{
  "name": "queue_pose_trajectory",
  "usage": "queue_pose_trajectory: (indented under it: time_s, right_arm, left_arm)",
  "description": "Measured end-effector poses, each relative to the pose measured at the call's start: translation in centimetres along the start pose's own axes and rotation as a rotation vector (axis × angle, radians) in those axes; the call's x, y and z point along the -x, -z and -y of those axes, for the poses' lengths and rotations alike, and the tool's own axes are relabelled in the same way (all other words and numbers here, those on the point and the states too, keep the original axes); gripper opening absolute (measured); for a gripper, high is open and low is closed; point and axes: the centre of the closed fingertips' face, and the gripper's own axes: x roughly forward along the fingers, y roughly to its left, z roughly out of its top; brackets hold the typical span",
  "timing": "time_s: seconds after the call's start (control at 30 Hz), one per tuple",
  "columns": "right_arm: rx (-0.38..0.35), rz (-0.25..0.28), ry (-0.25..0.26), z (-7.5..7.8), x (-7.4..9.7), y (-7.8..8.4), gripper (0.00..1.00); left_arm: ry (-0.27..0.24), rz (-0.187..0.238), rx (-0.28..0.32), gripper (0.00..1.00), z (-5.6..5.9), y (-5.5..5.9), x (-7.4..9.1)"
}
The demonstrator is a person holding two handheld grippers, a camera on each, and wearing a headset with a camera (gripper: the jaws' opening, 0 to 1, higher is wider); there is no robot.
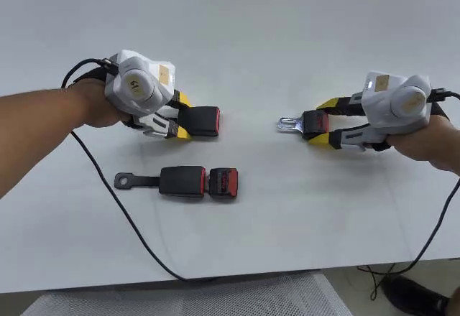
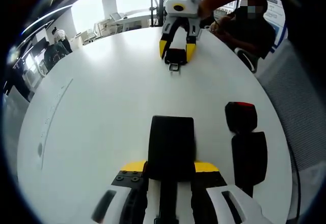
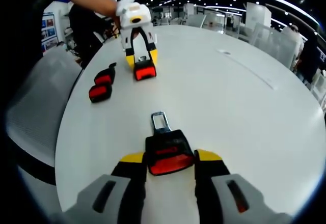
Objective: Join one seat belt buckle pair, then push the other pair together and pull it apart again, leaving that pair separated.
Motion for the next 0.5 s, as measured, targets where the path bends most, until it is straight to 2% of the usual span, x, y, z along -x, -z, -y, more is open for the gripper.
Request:
queue_pose_trajectory:
  time_s: [0.43, 0.5]
  right_arm:
    - [-0.029, -0.019, 0.0, 0.5, 2.0, 1.8, 0.37]
    - [-0.014, -0.03, 0.002, 0.5, 2.2, 2.0, 0.37]
  left_arm:
    - [0.004, -0.003, 0.005, 0.34, -0.1, 0.0, -0.1]
    - [0.004, -0.006, 0.005, 0.34, -0.1, 0.1, -0.2]
